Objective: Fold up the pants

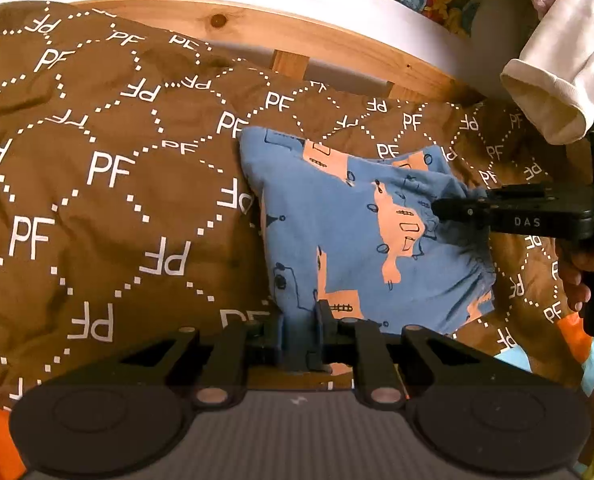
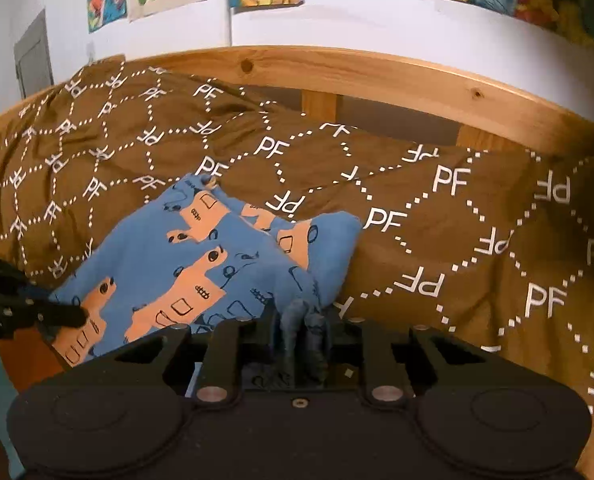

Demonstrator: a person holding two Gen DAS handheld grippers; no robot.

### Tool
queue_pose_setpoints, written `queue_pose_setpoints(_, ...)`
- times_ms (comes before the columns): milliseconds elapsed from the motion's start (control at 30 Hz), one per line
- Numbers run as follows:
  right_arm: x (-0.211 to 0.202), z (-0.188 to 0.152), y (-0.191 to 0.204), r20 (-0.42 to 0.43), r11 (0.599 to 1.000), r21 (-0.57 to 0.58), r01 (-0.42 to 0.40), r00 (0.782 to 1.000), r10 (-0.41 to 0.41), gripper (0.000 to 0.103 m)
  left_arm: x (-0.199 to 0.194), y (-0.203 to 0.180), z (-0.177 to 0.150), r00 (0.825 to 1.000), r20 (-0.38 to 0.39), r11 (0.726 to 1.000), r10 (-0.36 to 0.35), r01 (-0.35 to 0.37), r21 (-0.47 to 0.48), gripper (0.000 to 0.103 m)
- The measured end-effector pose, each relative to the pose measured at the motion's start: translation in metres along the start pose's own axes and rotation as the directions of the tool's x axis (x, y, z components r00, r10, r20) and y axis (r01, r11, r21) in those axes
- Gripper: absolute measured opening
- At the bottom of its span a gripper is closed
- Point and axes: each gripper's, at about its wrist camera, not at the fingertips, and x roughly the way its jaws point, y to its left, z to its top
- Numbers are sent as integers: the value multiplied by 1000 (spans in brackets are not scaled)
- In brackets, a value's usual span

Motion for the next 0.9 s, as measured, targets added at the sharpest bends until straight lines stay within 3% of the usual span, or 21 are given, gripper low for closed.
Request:
queue_pose_setpoints(533, 0, -3, 1, 9, 1000, 12, 21, 1000, -21, 34, 3, -2, 3, 1000, -12, 1000, 12, -12, 4, 19)
queue_pose_setpoints(733, -2, -2, 3, 5, 999, -5, 48, 999, -48, 49, 2, -1, 4, 999, -18, 1000, 27, -26, 15, 27)
queue_pose_setpoints(900, -7, -4, 5, 3, 997, -11, 82, 997, -82, 72, -5, -1, 3, 999, -6, 999, 42, -42, 27, 32)
